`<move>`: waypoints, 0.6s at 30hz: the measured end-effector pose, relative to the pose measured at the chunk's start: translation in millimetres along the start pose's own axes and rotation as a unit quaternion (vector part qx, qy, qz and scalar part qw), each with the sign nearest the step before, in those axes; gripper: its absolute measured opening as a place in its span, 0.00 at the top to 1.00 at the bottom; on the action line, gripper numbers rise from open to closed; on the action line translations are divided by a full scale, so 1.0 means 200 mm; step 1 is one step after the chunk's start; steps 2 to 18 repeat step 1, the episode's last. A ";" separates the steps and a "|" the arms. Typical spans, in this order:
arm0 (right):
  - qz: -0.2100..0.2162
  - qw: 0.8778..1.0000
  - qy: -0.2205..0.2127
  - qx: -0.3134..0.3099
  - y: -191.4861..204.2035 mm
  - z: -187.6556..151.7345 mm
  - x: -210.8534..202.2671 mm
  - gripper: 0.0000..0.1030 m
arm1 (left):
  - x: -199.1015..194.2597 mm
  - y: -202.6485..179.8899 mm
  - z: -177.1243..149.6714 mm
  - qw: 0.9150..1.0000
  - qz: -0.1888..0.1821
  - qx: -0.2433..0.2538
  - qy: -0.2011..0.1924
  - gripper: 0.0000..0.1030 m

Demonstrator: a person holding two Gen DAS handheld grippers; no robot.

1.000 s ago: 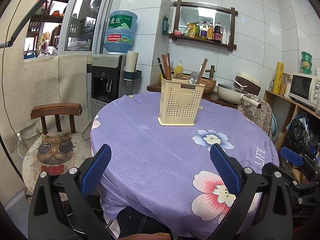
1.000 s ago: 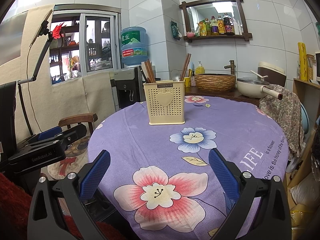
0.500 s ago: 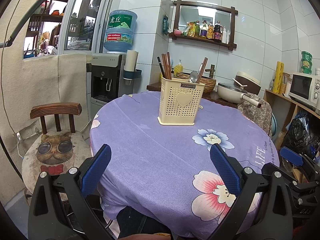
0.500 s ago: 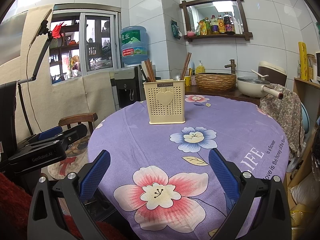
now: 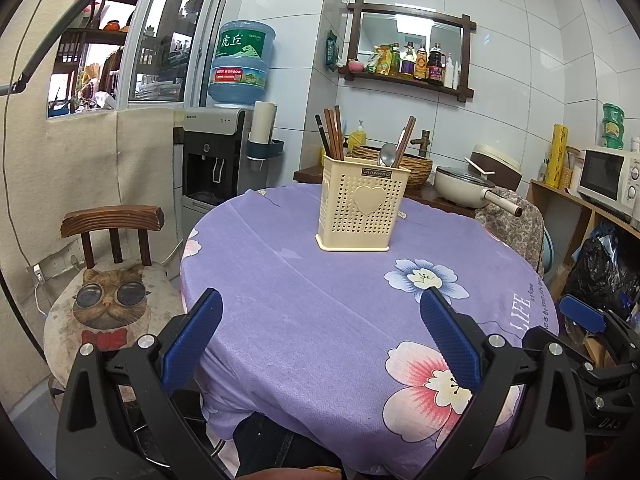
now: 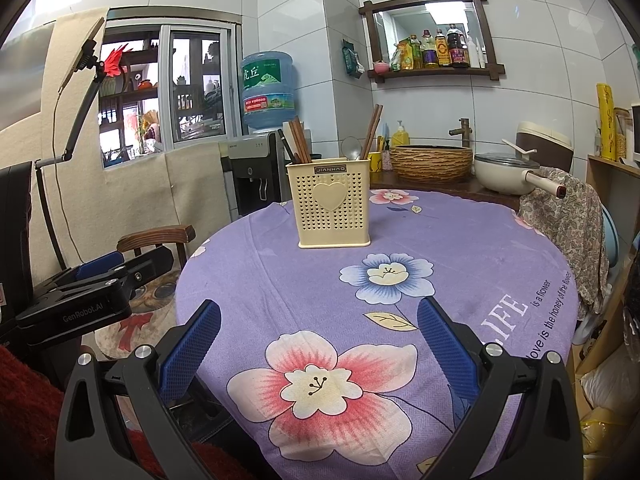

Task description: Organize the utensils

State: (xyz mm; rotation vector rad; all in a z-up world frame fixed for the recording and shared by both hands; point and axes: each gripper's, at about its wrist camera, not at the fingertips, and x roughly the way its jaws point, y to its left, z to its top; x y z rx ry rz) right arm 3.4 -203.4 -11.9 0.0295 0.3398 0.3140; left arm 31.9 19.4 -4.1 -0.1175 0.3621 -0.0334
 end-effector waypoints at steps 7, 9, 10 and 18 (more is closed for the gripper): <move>0.000 1.000 0.000 0.000 0.00 0.00 0.00 0.06 | 0.00 0.00 0.00 1.000 0.000 0.000 0.000 0.06; 0.000 1.000 0.000 0.000 0.00 0.00 0.00 0.06 | 0.00 0.00 0.00 1.000 0.000 0.000 0.000 0.06; 0.000 1.000 0.000 0.000 0.00 0.00 0.00 0.06 | 0.00 0.00 0.00 1.000 0.000 0.000 0.000 0.06; 0.000 1.000 0.000 0.000 0.00 0.00 0.00 0.06 | 0.00 0.00 0.00 1.000 0.000 0.000 0.000 0.06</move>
